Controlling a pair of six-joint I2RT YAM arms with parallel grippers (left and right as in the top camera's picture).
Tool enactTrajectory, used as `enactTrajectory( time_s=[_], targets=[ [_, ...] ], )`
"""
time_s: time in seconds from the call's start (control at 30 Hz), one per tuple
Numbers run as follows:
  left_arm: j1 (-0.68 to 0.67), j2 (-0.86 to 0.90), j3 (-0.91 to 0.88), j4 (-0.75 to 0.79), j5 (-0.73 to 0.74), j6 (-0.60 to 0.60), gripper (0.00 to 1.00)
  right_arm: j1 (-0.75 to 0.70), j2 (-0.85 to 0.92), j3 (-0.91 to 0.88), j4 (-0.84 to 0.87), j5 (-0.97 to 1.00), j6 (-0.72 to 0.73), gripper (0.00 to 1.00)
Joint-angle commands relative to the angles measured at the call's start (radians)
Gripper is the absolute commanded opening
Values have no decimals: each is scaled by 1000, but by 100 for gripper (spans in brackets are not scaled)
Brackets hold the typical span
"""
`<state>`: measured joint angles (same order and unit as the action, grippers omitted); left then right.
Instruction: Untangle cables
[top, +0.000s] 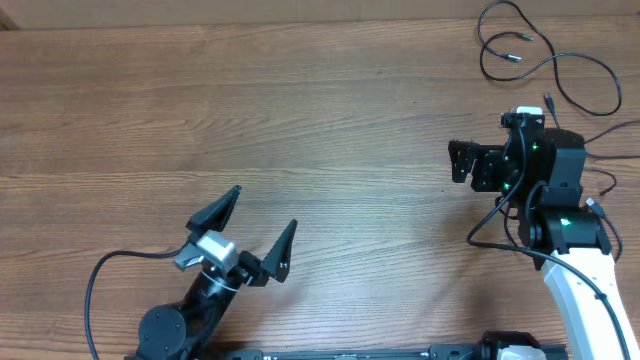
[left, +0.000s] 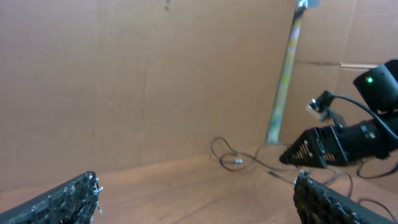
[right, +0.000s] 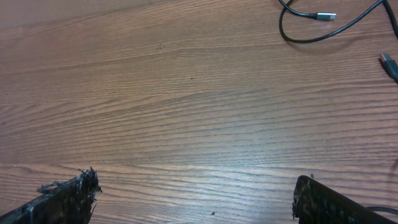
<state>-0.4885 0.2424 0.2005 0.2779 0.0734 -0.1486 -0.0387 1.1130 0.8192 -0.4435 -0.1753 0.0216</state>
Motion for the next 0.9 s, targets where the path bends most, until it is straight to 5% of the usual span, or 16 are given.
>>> enactTrajectory(
  time_s=[0.0,0.2,0.53,0.87],
  targets=[
    [27,-31,-72,92,-3,14,100,4,0,25,4,6,-8,100],
    [32,-65,-198,291,-1,14,100,4,0,25,3,6,-8,100],
    [32,-243,-196,117,-4,15,100,4,0,25,3,6,-8,100],
    [95,-239,-196,-32,-49,14,100,4,0,25,4,6,-8,100]
  ],
)
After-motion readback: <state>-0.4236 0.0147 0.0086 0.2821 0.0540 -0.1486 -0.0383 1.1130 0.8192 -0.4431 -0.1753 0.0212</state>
